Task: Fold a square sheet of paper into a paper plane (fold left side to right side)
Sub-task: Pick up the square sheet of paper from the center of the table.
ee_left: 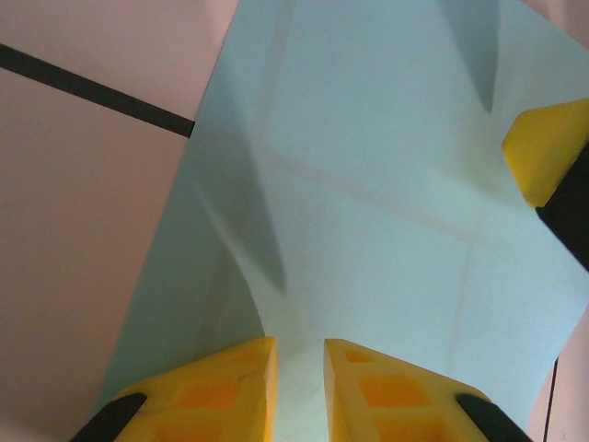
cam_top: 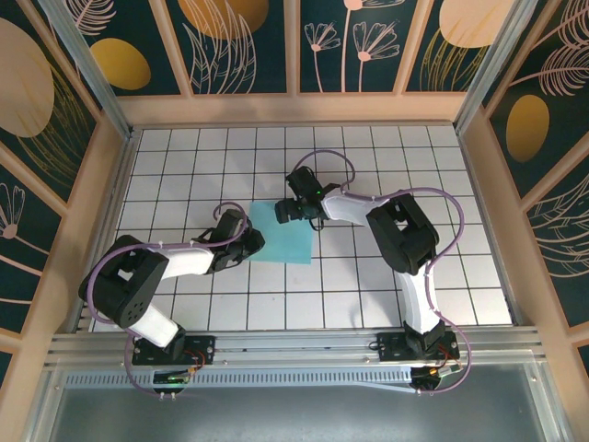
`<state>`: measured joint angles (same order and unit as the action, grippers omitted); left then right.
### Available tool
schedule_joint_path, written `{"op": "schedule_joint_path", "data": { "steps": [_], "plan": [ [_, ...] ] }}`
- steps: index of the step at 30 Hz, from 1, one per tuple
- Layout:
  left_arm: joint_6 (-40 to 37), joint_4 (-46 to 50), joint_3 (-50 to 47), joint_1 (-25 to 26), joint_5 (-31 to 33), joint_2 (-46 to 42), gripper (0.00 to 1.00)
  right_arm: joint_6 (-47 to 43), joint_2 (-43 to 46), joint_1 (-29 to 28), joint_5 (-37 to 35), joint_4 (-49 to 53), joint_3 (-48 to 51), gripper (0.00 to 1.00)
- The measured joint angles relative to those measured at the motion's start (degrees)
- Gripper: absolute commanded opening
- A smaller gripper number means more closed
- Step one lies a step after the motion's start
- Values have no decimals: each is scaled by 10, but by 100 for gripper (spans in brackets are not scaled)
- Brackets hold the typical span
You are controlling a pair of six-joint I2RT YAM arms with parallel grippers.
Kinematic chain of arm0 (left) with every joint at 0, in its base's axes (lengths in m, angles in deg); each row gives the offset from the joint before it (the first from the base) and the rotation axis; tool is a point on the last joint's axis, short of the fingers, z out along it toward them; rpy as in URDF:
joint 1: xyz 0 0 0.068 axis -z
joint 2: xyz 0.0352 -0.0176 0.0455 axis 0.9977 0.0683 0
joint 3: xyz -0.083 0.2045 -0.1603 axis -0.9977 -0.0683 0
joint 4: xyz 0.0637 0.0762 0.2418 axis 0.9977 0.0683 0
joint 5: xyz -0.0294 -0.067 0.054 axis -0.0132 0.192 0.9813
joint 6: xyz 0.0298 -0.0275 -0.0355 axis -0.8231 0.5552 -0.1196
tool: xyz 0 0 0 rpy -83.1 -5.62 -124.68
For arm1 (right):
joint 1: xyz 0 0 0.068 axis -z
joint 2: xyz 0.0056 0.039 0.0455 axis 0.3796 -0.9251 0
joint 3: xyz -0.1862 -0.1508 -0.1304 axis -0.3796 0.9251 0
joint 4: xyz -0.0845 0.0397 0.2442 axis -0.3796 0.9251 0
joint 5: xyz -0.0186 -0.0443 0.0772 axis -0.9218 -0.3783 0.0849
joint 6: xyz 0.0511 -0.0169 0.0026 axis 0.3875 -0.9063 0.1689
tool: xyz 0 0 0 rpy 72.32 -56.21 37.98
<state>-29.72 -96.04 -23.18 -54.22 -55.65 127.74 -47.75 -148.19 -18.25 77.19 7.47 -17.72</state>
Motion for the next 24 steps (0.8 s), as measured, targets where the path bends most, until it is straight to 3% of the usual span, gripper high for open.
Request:
{"op": "schedule_joint_path", "data": {
  "steps": [4,18,24],
  "plan": [
    [0,-3,0,0,-2,0,21,0,0,-11,3,18,-6,89],
    [0,-15,-3,0,-7,4,21,8,0,-27,71,68,-23,51],
    [0,-23,-6,0,-11,4,21,6,0,-27,96,78,-24,44]
  ]
}}
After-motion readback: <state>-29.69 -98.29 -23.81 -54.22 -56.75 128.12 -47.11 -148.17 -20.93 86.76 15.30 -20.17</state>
